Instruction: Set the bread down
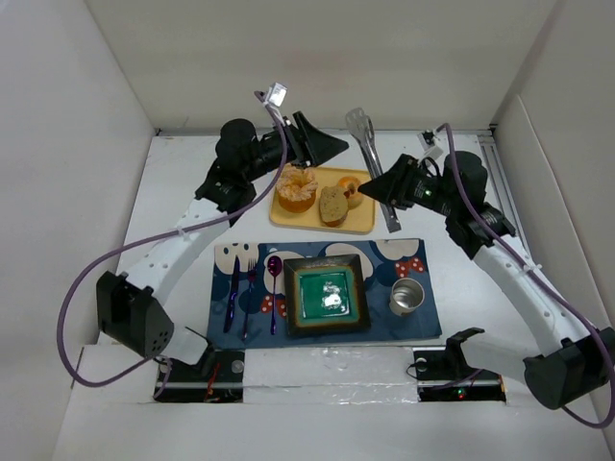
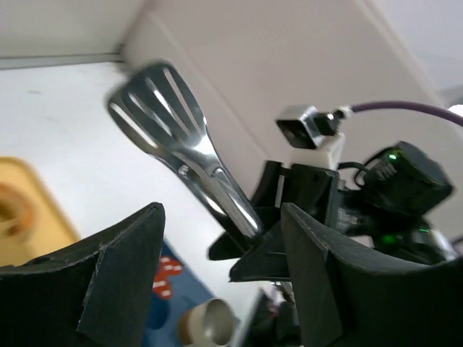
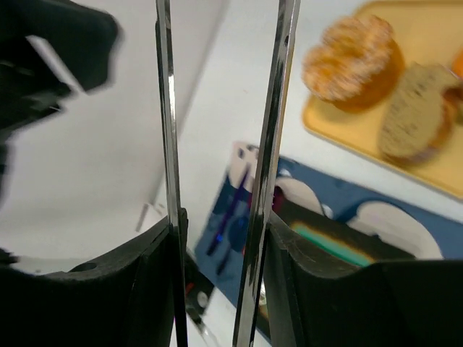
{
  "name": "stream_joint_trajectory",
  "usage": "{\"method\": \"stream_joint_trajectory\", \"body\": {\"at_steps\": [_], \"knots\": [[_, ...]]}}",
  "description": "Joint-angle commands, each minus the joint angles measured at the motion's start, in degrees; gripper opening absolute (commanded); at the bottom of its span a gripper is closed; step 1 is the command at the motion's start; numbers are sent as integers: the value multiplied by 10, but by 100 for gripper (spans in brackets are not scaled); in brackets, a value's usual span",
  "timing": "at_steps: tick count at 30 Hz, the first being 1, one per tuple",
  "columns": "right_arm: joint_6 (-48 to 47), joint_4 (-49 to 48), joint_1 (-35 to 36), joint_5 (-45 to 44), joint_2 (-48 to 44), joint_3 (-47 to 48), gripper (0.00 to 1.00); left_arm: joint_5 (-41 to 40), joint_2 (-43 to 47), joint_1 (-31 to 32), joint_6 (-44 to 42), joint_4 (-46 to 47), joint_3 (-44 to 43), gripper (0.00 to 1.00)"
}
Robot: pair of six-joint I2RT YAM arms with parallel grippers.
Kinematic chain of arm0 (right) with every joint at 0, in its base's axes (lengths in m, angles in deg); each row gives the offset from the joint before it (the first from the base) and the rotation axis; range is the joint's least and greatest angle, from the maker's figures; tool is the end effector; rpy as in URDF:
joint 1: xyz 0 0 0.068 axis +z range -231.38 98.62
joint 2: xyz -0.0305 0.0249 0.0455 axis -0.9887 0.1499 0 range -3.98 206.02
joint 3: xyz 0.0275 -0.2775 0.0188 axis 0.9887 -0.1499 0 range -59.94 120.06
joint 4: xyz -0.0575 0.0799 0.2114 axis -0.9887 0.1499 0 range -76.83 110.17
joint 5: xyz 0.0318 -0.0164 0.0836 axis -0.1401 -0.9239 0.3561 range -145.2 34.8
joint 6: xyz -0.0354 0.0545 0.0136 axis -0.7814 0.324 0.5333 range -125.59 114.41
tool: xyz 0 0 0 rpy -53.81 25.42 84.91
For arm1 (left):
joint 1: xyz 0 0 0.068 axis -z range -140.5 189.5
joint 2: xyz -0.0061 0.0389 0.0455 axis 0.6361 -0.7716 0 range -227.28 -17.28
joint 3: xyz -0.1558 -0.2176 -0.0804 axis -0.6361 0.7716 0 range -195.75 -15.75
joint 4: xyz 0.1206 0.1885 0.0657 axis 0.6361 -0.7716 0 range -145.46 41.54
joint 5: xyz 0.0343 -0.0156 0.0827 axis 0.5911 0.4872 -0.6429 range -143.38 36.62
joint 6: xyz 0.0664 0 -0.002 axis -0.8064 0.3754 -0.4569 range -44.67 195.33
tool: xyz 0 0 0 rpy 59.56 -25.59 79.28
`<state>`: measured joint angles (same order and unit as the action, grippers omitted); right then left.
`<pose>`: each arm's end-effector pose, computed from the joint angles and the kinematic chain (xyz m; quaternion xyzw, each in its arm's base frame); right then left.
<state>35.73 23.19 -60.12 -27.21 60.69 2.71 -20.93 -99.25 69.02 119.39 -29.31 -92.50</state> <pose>0.2133 0.1095 0.3856 -0.0184 0.7692 0.4777 0.4240 0.2614 -0.1805 0.4504 0.1434 0.6147 -0.5908 0.5025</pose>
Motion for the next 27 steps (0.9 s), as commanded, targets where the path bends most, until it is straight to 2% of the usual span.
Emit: {"method": "stream_joint_trajectory", "body": {"at_steps": [1,2,5,11,16,27], "knots": [[-80,180,-3,-43,3,27,48,-119,68,-3,-146,-182,-37,60],[-88,197,-3,-46,2,23,48,-157,78,-3,-156,-213,-31,60],[-102,247,-3,-48,5,7,48,-188,112,-3,-180,-233,-2,60],[-126,290,9,-25,54,-12,48,-202,149,-9,-190,-235,49,60],[-135,287,14,-14,108,-3,48,-202,154,-9,-196,-233,71,59],[-135,261,14,-58,210,19,49,-184,149,-9,-202,-214,90,59]]}}
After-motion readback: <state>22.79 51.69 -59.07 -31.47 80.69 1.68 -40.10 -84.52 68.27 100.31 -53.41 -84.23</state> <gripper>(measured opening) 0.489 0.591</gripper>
